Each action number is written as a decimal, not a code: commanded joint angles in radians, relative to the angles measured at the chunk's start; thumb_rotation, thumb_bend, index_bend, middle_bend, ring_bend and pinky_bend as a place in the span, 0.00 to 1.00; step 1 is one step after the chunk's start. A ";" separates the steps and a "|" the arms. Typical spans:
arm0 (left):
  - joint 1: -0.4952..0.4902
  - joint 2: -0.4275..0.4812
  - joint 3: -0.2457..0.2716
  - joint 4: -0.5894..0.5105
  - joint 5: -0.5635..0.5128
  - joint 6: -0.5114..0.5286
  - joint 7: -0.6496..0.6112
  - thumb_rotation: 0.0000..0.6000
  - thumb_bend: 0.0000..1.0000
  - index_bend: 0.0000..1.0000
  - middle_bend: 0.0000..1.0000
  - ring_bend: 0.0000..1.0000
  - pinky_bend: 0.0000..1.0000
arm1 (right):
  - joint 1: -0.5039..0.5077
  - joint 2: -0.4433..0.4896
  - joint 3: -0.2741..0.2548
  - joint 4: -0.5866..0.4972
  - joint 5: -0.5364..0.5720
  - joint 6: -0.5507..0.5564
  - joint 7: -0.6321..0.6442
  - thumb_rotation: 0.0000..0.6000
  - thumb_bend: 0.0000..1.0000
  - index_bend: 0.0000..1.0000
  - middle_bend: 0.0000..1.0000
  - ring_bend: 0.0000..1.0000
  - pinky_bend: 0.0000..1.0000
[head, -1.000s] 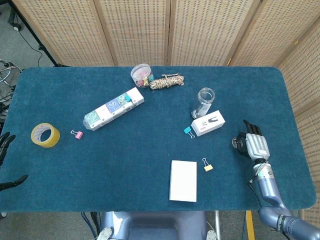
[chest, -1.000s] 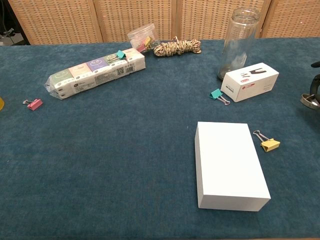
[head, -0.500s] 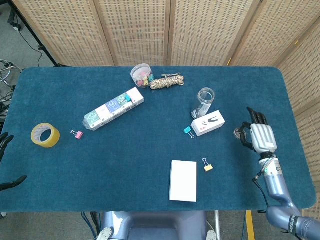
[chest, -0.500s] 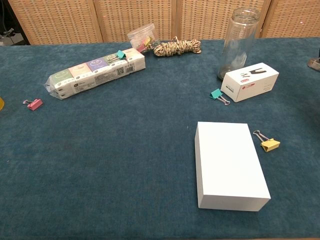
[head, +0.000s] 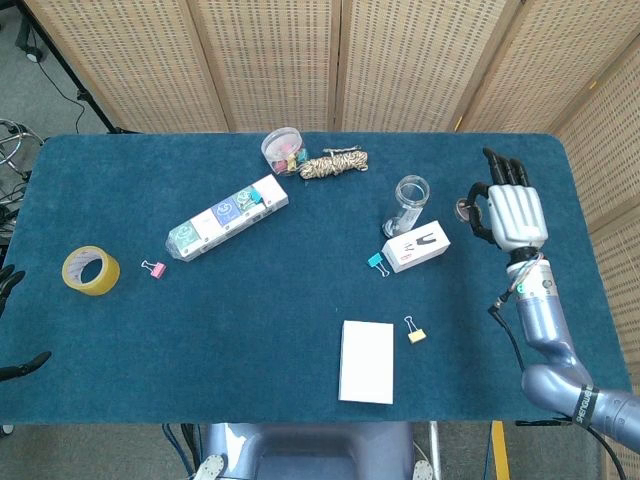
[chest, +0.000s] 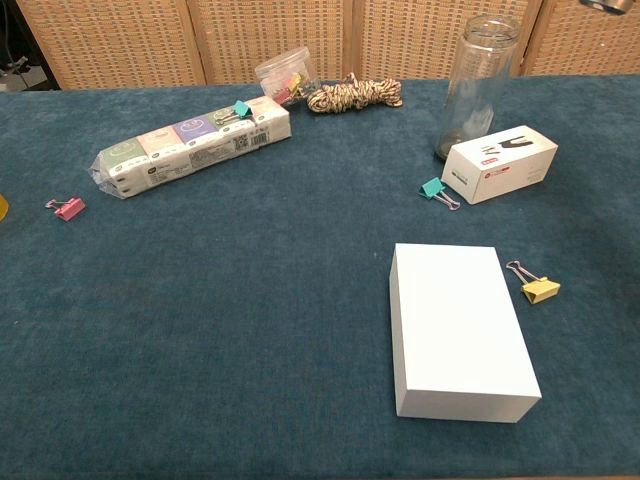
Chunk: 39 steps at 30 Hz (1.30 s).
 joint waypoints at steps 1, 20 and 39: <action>0.000 0.002 0.001 0.001 0.001 0.001 -0.004 1.00 0.13 0.00 0.00 0.00 0.00 | 0.070 -0.016 0.026 0.013 0.070 -0.020 -0.066 1.00 0.57 0.66 0.00 0.00 0.00; -0.004 0.013 -0.004 0.010 -0.016 -0.009 -0.044 1.00 0.13 0.00 0.00 0.00 0.00 | 0.241 -0.222 -0.033 0.289 0.094 -0.013 -0.155 1.00 0.57 0.66 0.00 0.00 0.00; -0.009 0.010 -0.003 0.002 -0.020 -0.020 -0.021 1.00 0.13 0.00 0.00 0.00 0.00 | 0.266 -0.273 -0.048 0.350 0.084 0.010 -0.156 1.00 0.57 0.66 0.00 0.00 0.00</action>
